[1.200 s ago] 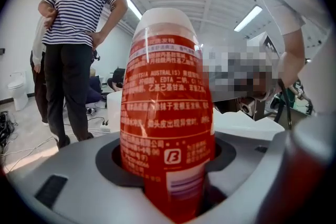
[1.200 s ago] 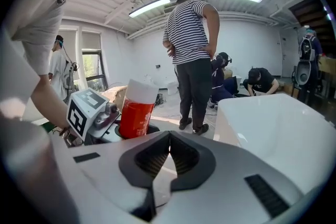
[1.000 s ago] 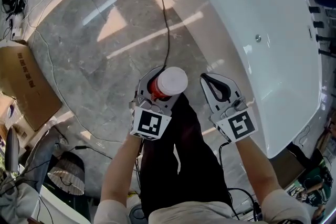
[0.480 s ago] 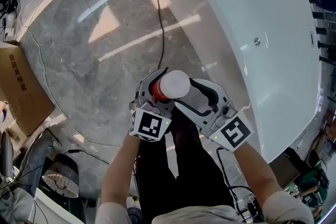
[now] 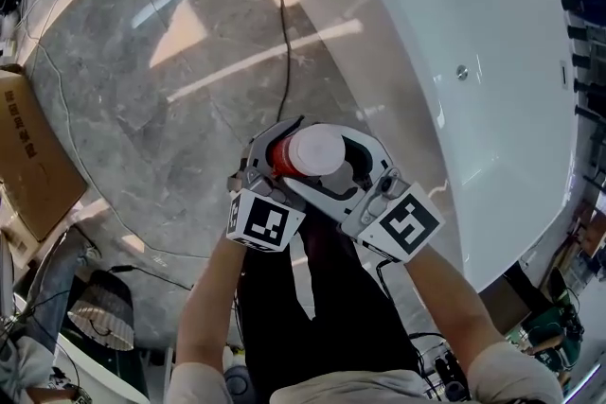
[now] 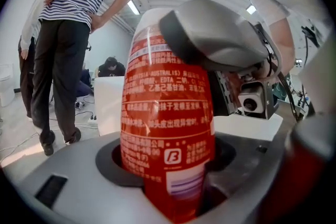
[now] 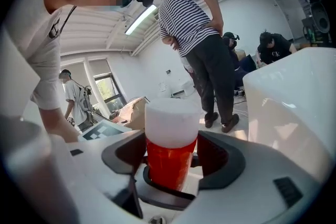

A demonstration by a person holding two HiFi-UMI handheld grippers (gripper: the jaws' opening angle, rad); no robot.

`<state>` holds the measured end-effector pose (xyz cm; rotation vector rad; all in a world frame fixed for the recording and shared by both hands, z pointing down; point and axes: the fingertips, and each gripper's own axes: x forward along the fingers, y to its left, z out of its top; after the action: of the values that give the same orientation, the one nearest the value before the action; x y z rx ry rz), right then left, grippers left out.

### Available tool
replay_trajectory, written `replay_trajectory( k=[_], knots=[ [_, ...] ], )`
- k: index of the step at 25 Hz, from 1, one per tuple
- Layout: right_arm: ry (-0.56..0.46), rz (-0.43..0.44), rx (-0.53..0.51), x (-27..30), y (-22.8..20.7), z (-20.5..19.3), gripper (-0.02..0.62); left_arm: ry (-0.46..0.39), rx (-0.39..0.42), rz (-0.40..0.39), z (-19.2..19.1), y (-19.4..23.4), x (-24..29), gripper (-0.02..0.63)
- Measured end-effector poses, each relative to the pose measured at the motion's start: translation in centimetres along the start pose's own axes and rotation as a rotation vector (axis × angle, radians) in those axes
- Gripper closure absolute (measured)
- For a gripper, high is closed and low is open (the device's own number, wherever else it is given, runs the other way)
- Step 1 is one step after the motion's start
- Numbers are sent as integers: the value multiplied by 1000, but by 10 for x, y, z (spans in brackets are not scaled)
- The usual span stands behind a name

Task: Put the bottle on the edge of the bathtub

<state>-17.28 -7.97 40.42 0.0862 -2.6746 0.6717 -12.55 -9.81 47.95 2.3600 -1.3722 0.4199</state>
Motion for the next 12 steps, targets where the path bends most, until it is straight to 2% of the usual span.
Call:
replay_trajectory(
  k=[3,7,12],
  knots=[
    [9,8,-5,8,-2,-3,301,6,33,-31,-3,-7,4,309],
    [1,16,-18,17,-8,-4,301,-1,23,-48,-6,-7,10,310],
    [-60,19,-50,20,-13,8,301,-28,4,-38,-2,-3,15,308]
  ],
)
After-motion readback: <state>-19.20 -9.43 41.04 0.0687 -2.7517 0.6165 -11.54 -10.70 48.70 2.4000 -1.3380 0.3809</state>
